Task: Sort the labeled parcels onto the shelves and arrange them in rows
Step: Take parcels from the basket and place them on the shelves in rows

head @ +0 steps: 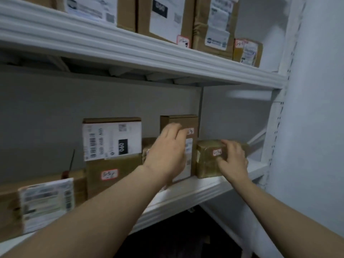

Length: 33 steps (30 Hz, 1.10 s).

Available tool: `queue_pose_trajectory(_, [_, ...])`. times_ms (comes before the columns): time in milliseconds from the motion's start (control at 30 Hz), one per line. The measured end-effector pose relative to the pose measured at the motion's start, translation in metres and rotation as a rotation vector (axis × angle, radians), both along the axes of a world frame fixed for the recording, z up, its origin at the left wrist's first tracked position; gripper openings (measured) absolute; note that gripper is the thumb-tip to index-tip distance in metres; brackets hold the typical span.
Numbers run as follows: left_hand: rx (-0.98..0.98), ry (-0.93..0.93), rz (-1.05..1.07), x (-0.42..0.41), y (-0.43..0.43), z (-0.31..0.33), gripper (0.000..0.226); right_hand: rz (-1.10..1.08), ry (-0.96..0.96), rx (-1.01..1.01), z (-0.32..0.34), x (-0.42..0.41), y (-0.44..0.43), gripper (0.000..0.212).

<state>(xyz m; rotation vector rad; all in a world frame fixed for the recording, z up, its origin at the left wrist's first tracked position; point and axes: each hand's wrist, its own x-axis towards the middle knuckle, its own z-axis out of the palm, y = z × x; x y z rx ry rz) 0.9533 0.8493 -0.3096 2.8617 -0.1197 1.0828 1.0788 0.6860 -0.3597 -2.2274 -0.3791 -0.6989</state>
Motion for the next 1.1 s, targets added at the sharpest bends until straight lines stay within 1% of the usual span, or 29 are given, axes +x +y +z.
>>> queue_pose_trajectory(67, [0.072,-0.006,0.117,0.027,-0.012,0.013,0.072,0.028,0.095,-0.203,0.007,0.033,-0.009,0.068])
queue_pose_trajectory(133, [0.17,-0.014,0.228,0.049,-0.015,0.027,0.077,0.096,0.198,-0.314,0.011,0.058,-0.011,0.084])
queue_pose_trajectory(167, [0.195,-0.009,0.28,0.06,-0.015,0.034,0.079,0.127,0.214,-0.354,0.013,0.068,-0.011,0.088])
queue_pose_trajectory(233, [0.191,0.041,0.361,0.077,-0.013,0.046,0.083,0.176,0.205,-0.397,0.018,0.085,-0.012,0.088])
queue_pose_trajectory(333, [0.168,0.158,0.454,0.096,-0.009,0.051,0.082,0.212,0.172,-0.395,0.02,0.098,-0.013,0.086])
queue_pose_trajectory(400, [0.163,0.206,0.489,0.103,-0.009,0.051,0.078,0.228,0.146,-0.379,0.017,0.101,-0.016,0.084])
queue_pose_trajectory(567, [0.239,0.162,0.471,0.102,-0.005,0.052,0.062,0.261,0.086,-0.313,0.008,0.104,-0.023,0.082])
queue_pose_trajectory(633, [0.229,0.153,0.445,0.099,-0.005,0.052,0.059,0.255,0.072,-0.317,0.006,0.105,-0.023,0.083])
queue_pose_trajectory(800, [0.169,0.191,0.439,0.101,-0.012,0.059,0.058,0.251,0.068,-0.306,0.005,0.105,-0.027,0.08])
queue_pose_trajectory(967, [0.218,0.188,0.436,0.101,-0.023,0.062,0.059,0.275,0.072,-0.303,0.006,0.104,-0.03,0.078])
queue_pose_trajectory(1100, [0.204,0.182,0.447,0.094,-0.022,0.06,0.059,0.296,0.123,-0.292,0.011,0.105,-0.033,0.074])
